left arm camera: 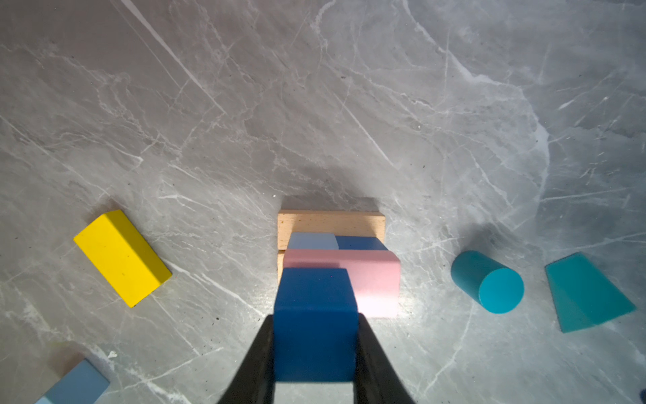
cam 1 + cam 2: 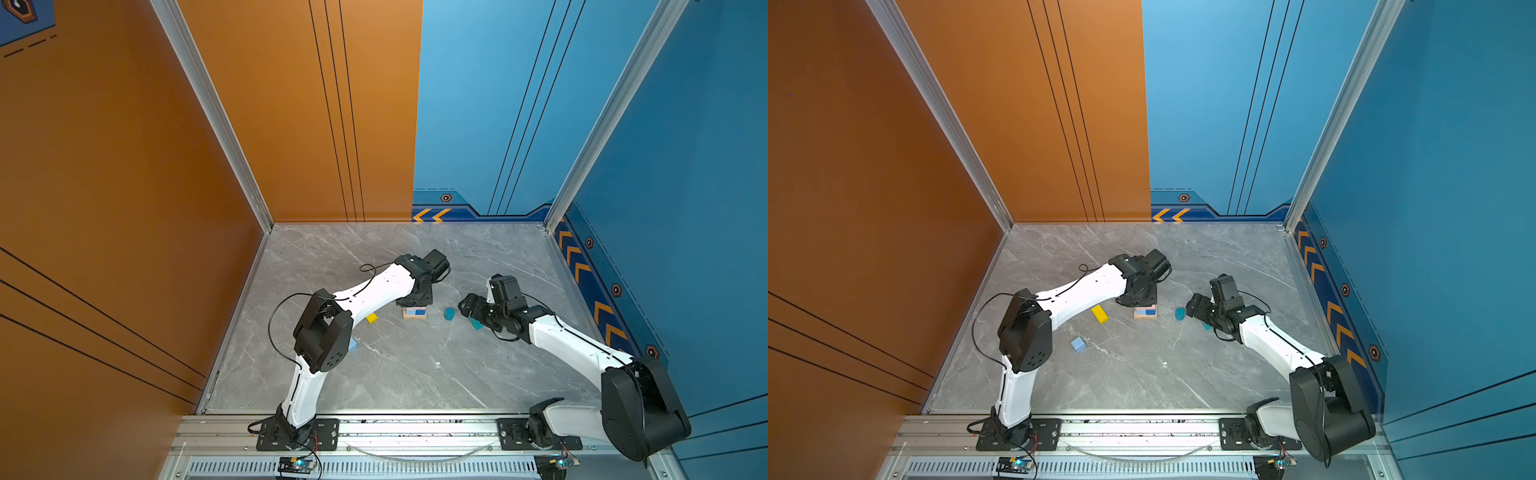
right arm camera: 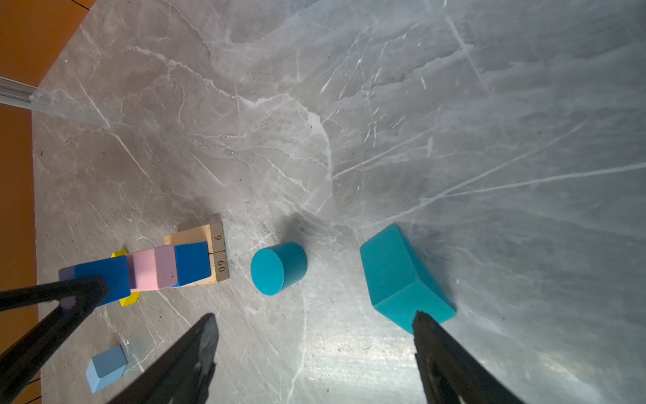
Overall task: Build the wood block tower
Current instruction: 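Lower the blue cube onto the pink block and open the left gripper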
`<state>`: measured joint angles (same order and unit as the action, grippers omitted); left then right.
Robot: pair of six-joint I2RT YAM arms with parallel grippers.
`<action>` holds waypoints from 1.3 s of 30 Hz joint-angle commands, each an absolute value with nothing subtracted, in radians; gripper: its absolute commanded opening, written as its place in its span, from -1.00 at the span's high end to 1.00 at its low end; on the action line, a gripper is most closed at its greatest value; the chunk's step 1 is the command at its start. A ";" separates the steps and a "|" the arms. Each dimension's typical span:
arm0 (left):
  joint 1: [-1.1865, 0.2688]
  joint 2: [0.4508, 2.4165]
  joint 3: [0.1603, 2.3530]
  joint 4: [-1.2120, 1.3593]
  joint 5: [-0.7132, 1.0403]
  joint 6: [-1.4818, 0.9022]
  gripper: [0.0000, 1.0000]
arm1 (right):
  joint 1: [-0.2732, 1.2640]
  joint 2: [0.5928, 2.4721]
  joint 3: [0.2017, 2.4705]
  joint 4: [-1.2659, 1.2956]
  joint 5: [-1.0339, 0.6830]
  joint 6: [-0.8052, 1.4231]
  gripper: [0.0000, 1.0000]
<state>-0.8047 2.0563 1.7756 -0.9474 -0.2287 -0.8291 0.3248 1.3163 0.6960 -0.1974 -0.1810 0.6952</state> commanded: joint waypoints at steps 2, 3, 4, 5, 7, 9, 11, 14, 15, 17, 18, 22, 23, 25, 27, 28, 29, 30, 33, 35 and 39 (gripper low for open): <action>-0.813 2.077 1.802 -0.979 -0.253 -0.842 0.74 | 0.318 1.313 0.688 -0.188 -0.190 0.687 -0.77; -0.813 2.077 1.802 -0.979 -0.251 -0.842 0.73 | 0.318 1.311 0.687 -0.188 -0.192 0.687 -0.77; -0.813 2.077 1.802 -0.979 -0.250 -0.842 0.72 | 0.318 1.311 0.687 -0.189 -0.191 0.687 -0.76; -0.813 2.077 1.802 -0.979 -0.249 -0.842 0.72 | 0.318 1.311 0.686 -0.190 -0.191 0.687 -0.76; -0.813 2.079 1.802 -0.980 -0.248 -0.842 0.68 | 0.318 1.310 0.687 -0.190 -0.191 0.688 -0.77; -0.813 2.081 1.802 -0.979 -0.243 -0.843 0.65 | 0.318 1.310 0.687 -0.190 -0.190 0.686 -0.77; -0.811 2.084 1.804 -0.979 -0.240 -0.844 0.61 | 0.319 1.310 0.687 -0.191 -0.190 0.687 -0.77; -0.811 2.086 1.805 -0.979 -0.238 -0.844 0.57 | 0.318 1.307 0.686 -0.191 -0.191 0.687 -0.77; -0.811 2.086 1.805 -0.980 -0.239 -0.844 0.55 | 0.318 1.307 0.686 -0.192 -0.189 0.687 -0.77; -0.811 2.088 1.805 -0.980 -0.238 -0.843 0.53 | 0.318 1.308 0.684 -0.192 -0.189 0.687 -0.76; -0.810 2.088 1.804 -0.980 -0.237 -0.844 0.52 | 0.318 1.308 0.684 -0.191 -0.189 0.687 -0.77; -0.812 2.091 1.805 -0.979 -0.235 -0.844 0.49 | 0.318 1.308 0.684 -0.190 -0.189 0.686 -0.77; -0.811 2.092 1.805 -0.979 -0.233 -0.844 0.49 | 0.318 1.308 0.684 -0.190 -0.189 0.687 -0.77; -0.811 2.094 1.807 -0.979 -0.229 -0.843 0.48 | 0.318 1.308 0.684 -0.190 -0.189 0.687 -0.77; -0.811 2.094 1.807 -0.979 -0.229 -0.843 0.47 | 0.317 1.307 0.684 -0.190 -0.189 0.687 -0.77; -0.811 2.094 1.806 -0.979 -0.230 -0.842 0.46 | 0.318 1.308 0.684 -0.191 -0.190 0.687 -0.77; -0.810 2.094 1.805 -0.979 -0.230 -0.843 0.44 | 0.317 1.307 0.683 -0.190 -0.189 0.687 -0.77; -0.811 2.094 1.806 -0.980 -0.229 -0.842 0.44 | 0.317 1.306 0.683 -0.189 -0.189 0.687 -0.77; -0.811 2.094 1.805 -0.980 -0.229 -0.840 0.41 | 0.318 1.307 0.683 -0.190 -0.189 0.688 -0.77; -0.811 2.094 1.805 -0.979 -0.228 -0.841 0.37 | 0.318 1.306 0.683 -0.189 -0.189 0.689 -0.77; -0.812 2.096 1.805 -0.980 -0.224 -0.841 0.33 | 0.317 1.306 0.681 -0.191 -0.189 0.689 -0.77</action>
<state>-0.8047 2.0705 1.7828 -0.9474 -0.2283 -0.8322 0.3248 1.3163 0.6933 -0.1974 -0.1810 0.6952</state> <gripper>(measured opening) 0.336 0.883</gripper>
